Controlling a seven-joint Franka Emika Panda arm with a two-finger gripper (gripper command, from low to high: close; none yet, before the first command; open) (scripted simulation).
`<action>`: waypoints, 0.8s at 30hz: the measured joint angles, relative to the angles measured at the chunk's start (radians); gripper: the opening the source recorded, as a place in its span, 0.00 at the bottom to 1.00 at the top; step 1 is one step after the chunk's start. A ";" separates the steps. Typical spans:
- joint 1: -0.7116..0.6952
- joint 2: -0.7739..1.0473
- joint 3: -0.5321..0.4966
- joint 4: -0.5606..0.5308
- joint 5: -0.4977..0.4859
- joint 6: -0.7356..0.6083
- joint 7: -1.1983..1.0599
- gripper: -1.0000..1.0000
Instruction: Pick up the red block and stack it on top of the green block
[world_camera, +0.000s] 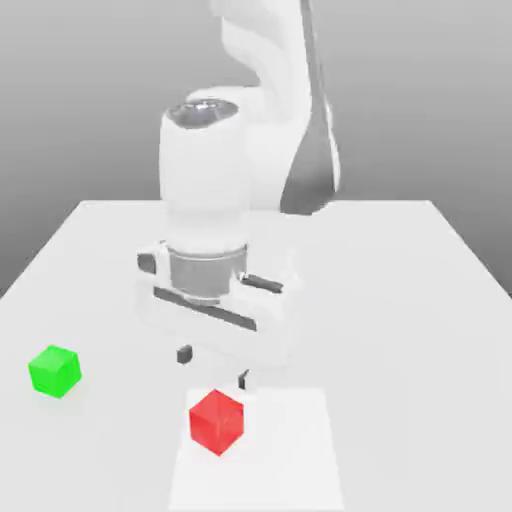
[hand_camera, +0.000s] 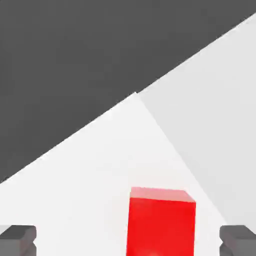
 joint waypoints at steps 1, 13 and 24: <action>0.001 0.036 -0.001 0.001 -0.003 0.029 0.005 0.50; -0.004 0.199 0.007 0.021 0.001 0.168 0.007 0.00; -0.194 -0.055 -0.073 0.003 -0.022 -0.065 -0.121 0.00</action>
